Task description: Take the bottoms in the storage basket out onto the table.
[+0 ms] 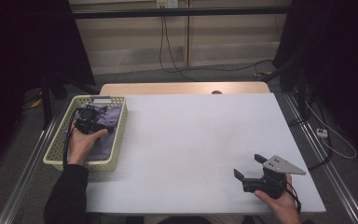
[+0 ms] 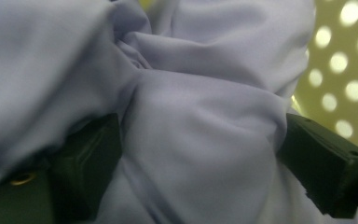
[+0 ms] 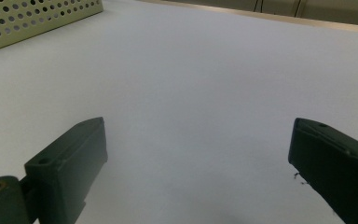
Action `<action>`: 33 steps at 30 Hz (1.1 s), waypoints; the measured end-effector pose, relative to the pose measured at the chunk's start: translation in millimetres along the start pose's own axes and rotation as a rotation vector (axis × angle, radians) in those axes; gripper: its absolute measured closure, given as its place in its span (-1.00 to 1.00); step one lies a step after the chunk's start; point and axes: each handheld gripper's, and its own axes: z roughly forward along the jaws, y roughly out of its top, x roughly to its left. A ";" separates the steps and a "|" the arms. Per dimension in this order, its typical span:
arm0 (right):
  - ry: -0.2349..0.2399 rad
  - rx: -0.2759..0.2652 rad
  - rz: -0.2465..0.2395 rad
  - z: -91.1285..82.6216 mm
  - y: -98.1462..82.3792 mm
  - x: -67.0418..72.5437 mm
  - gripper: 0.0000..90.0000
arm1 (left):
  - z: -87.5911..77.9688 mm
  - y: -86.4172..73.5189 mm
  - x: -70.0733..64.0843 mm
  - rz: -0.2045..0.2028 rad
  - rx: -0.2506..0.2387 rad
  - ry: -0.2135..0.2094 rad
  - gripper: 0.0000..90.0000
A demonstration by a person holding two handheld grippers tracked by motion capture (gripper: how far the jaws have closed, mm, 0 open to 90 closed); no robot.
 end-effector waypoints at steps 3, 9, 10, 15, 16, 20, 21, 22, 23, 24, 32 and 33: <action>0.001 0.001 -0.001 -0.2 -0.1 0.0 -0.90 | 2.7 0.3 -2.4 0.021 0.024 -0.007 -0.68; 0.007 0.005 0.002 0.4 -0.2 0.6 -0.90 | 5.8 0.4 -7.3 0.051 0.055 0.015 -0.64; 0.007 0.006 0.001 0.4 -0.2 0.7 -0.90 | 5.4 0.4 -8.0 0.047 0.056 0.012 -0.61; 0.006 0.010 0.002 0.9 -0.4 0.7 -0.88 | 3.3 1.3 -15.1 0.085 0.081 0.022 -0.27; 0.007 0.010 0.002 0.9 -0.3 0.9 -0.89 | 2.9 1.6 -15.7 0.092 0.083 0.029 -0.20; 0.008 0.010 0.003 0.8 -0.3 1.2 -0.88 | 1.4 1.4 -15.4 0.074 0.079 0.043 0.12; 0.007 0.010 0.002 0.7 -0.4 0.9 -0.88 | 0.2 1.4 -15.4 0.050 0.078 0.062 0.24; 0.006 0.010 0.003 0.7 -0.4 0.8 -0.88 | -0.4 1.6 -14.9 0.045 0.078 0.062 0.35; 0.006 0.010 0.003 0.6 -0.4 0.8 -0.88 | -1.1 1.9 -14.9 0.036 0.081 0.059 0.41; 0.006 0.010 0.003 0.6 -0.4 0.8 -0.88 | -1.1 1.9 -14.9 0.036 0.081 0.059 0.48; -0.002 0.013 0.008 1.0 -0.5 0.0 -0.88 | -5.1 3.8 -18.3 -0.012 0.072 0.000 0.78; -0.002 0.013 0.008 1.0 -0.5 0.0 -0.88 | -5.1 3.8 -18.3 -0.012 0.072 0.000 0.78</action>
